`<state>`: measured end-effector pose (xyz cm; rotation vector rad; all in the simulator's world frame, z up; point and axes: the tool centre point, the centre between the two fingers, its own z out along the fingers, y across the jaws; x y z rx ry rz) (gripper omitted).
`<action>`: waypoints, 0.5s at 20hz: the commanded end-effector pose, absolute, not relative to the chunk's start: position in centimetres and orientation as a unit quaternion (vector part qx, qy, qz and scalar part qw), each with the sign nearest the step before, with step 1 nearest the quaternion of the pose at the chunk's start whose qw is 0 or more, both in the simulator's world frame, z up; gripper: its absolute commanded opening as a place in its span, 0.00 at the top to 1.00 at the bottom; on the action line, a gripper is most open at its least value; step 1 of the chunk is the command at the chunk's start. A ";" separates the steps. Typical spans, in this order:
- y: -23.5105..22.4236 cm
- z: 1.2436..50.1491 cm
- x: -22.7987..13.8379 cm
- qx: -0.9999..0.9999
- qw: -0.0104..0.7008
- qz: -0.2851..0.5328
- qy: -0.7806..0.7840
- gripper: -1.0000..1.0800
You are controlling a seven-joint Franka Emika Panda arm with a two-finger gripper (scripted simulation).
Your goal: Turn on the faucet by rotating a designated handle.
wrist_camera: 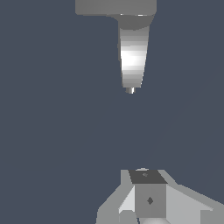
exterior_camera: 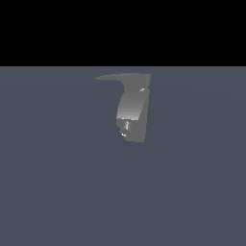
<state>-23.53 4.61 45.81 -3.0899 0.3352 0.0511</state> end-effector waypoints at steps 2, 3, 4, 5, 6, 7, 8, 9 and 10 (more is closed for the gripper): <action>6.1 44.9 -22.3 -0.989 0.017 0.016 0.144 1.00; 6.5 44.6 -22.0 -0.988 0.017 0.016 0.154 1.00; 6.8 44.4 -21.6 -0.986 0.017 0.016 0.165 1.00; 7.2 44.1 -21.2 -0.984 0.017 0.016 0.175 1.00; 7.6 43.8 -20.8 -0.982 0.017 0.016 0.185 1.00; 8.0 43.6 -20.4 -0.980 0.017 0.016 0.196 1.00; 8.3 43.3 -20.0 -0.978 0.017 0.016 0.206 1.00; 8.7 43.0 -19.6 -0.976 0.017 0.016 0.216 1.00; 9.0 42.8 -19.1 -0.974 0.017 0.015 0.227 1.00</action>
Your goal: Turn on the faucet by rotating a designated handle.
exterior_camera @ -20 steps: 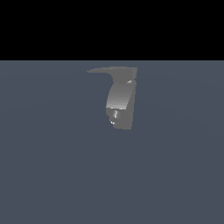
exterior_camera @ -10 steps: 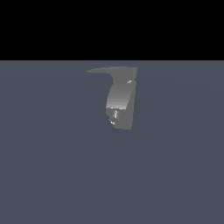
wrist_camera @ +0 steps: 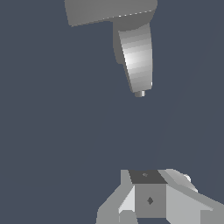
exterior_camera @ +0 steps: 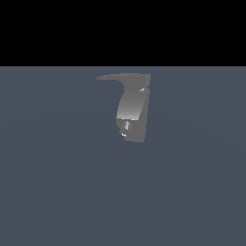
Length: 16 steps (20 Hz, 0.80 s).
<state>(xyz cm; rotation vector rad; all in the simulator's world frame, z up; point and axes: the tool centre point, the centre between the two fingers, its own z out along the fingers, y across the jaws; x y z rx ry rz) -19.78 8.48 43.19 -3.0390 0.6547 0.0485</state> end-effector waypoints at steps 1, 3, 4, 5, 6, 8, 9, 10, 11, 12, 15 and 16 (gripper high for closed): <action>9.4 42.5 -18.7 -0.971 0.017 0.015 0.237 1.00; 10.0 42.0 -17.8 -0.966 0.017 0.015 0.258 1.00; 10.3 41.7 -17.3 -0.963 0.017 0.015 0.268 1.00; 10.6 41.4 -16.9 -0.960 0.017 0.015 0.278 1.00; 10.9 41.2 -16.4 -0.957 0.017 0.015 0.288 1.00; 11.4 40.6 -15.4 -0.951 0.017 0.014 0.308 1.00; 11.7 40.4 -14.9 -0.948 0.017 0.014 0.318 1.00; 11.9 40.1 -14.4 -0.944 0.017 0.014 0.328 1.00; 12.1 39.9 -13.9 -0.941 0.017 0.014 0.338 1.00; 12.4 39.6 -13.4 -0.937 0.017 0.014 0.348 1.00; 12.9 38.8 -11.9 -0.926 0.016 0.014 0.377 1.00; 13.1 38.6 -11.4 -0.922 0.016 0.013 0.387 1.00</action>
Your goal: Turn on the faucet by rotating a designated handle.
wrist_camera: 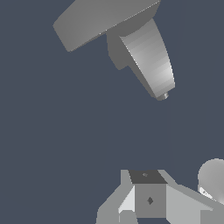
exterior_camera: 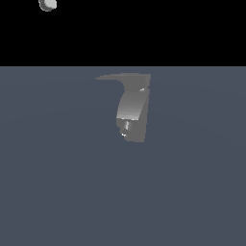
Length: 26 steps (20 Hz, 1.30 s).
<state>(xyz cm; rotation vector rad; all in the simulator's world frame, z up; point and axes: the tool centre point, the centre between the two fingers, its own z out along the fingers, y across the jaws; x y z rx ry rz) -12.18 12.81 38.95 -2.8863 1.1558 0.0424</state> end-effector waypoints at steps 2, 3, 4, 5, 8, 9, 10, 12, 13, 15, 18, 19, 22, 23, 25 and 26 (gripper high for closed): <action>13.4 38.0 -10.3 -0.914 0.016 0.013 0.406 1.00; 13.5 37.8 -9.8 -0.910 0.016 0.013 0.415 1.00; 13.7 37.5 -9.3 -0.905 0.016 0.013 0.424 1.00; 13.8 37.3 -8.8 -0.901 0.016 0.013 0.434 1.00; 14.0 36.5 -7.2 -0.887 0.016 0.012 0.461 1.00; 14.1 36.2 -6.7 -0.882 0.016 0.012 0.470 1.00; 14.1 36.0 -6.1 -0.878 0.015 0.012 0.479 1.00; 14.2 35.5 -5.1 -0.868 0.015 0.011 0.497 1.00; 14.2 35.2 -4.5 -0.862 0.015 0.011 0.506 1.00; 14.2 34.7 -3.4 -0.852 0.014 0.010 0.524 1.00; 14.1 33.9 -1.8 -0.835 0.014 0.010 0.550 1.00; 14.0 33.6 -1.2 -0.829 0.013 0.009 0.559 1.00; 13.7 32.8 0.5 -0.810 0.012 0.009 0.586 1.00; 13.6 32.5 1.0 -0.803 0.012 0.008 0.595 1.00; 13.3 31.9 2.2 -0.789 0.011 0.007 0.614 1.00; 13.1 31.6 2.8 -0.782 0.010 0.007 0.623 1.00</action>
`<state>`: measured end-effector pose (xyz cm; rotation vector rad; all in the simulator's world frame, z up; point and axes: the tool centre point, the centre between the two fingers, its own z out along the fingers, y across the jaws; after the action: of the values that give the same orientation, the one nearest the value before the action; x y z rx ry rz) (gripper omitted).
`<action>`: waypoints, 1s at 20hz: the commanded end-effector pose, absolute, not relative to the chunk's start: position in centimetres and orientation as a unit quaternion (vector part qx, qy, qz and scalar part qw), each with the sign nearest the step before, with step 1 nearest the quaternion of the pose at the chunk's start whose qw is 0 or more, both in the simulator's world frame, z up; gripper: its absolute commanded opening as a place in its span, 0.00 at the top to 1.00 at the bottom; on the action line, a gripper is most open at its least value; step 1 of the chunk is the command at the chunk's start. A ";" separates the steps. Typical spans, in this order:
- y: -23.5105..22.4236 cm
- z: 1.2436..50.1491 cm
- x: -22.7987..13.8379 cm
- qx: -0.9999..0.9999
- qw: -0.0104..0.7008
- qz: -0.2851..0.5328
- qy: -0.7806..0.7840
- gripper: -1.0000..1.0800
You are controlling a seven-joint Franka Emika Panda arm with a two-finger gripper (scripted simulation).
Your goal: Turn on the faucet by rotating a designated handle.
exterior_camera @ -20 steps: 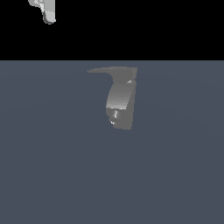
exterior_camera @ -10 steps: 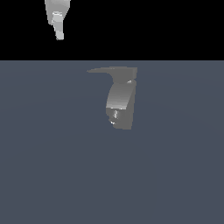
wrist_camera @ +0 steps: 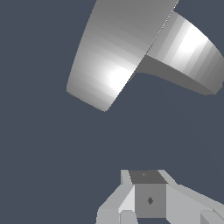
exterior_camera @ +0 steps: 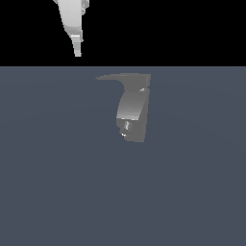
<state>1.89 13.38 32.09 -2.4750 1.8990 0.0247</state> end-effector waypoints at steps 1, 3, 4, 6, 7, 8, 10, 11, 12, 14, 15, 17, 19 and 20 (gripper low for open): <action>12.9 31.3 3.4 -0.774 0.010 0.007 0.633 1.00; 12.5 30.7 4.6 -0.758 0.009 0.006 0.652 1.00; 12.2 30.4 5.3 -0.750 0.008 0.006 0.662 1.00; 11.6 29.7 6.6 -0.732 0.007 0.005 0.682 1.00; 11.3 29.3 7.2 -0.722 0.006 0.004 0.692 1.00; 10.9 29.0 7.9 -0.712 0.006 0.004 0.702 1.00; 10.1 28.3 9.2 -0.691 0.004 0.003 0.722 1.00; 9.7 27.9 9.8 -0.681 0.004 0.002 0.732 1.00; 9.3 27.6 10.4 -0.672 0.003 0.002 0.741 1.00; 8.5 27.0 11.4 -0.653 0.002 0.001 0.758 1.00; 8.1 26.8 11.9 -0.644 0.002 0.001 0.765 1.00; 7.3 26.3 12.8 -0.627 0.001 0.000 0.779 1.00; 6.6 25.8 13.5 -0.612 0.001 0.000 0.791 1.00; 6.3 25.7 13.8 -0.606 0.000 0.000 0.796 1.00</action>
<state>13.26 7.04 26.16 -1.9396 2.4657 -0.0003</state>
